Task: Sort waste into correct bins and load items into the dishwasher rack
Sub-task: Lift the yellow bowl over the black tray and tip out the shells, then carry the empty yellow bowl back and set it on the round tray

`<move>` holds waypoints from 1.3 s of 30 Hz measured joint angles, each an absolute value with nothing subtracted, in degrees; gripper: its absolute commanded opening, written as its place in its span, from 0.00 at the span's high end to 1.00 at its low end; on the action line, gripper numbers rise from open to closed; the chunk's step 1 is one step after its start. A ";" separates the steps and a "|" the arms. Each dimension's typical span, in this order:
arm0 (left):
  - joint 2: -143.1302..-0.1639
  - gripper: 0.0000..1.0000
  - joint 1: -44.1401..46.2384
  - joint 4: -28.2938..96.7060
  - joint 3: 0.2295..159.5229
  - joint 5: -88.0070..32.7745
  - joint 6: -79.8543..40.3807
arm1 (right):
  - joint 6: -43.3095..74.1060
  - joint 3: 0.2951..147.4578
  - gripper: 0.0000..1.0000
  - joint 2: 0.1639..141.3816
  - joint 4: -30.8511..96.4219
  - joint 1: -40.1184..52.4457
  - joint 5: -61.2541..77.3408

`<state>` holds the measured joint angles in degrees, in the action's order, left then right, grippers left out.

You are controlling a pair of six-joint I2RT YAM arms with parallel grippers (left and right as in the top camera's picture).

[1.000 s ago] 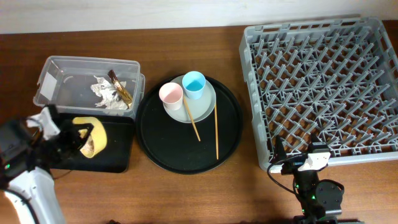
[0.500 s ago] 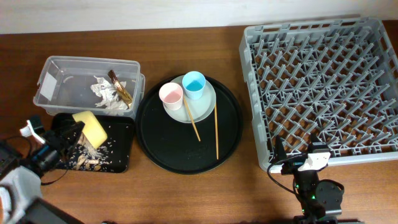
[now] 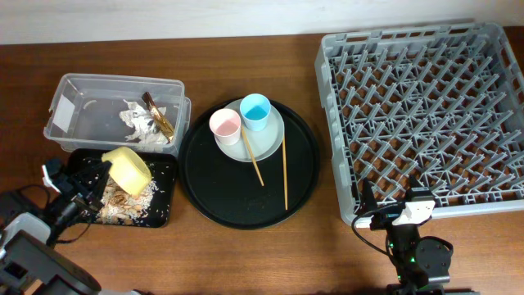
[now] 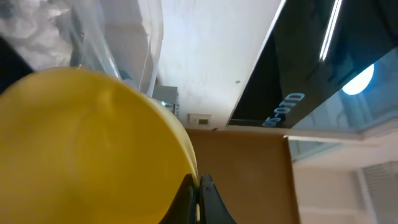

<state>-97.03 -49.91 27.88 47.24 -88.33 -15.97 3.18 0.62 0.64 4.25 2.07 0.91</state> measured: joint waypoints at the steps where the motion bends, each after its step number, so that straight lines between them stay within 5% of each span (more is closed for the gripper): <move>1: -97.03 1.00 -50.13 28.18 47.24 -88.40 -16.21 | 3.20 0.62 0.02 0.64 4.25 2.07 0.89; 14: -94.52 1.00 -51.70 26.70 47.57 -88.68 -18.09 | 3.20 0.62 0.02 0.64 4.25 2.07 0.91; 18: -89.01 1.00 -45.80 25.41 47.75 -85.38 -18.70 | 3.20 0.62 0.02 0.64 4.25 2.07 0.91; 24: -74.28 1.00 -20.62 27.14 54.17 -64.90 -25.45 | 3.18 0.62 0.02 0.64 4.25 2.07 0.91; 33: -71.57 1.00 30.26 49.80 62.87 -6.39 -30.04 | 3.20 0.62 0.02 0.64 4.25 2.07 0.84; 39: -84.23 1.00 37.95 49.91 62.94 7.14 -32.42 | 3.20 0.62 0.02 0.64 4.25 2.07 0.73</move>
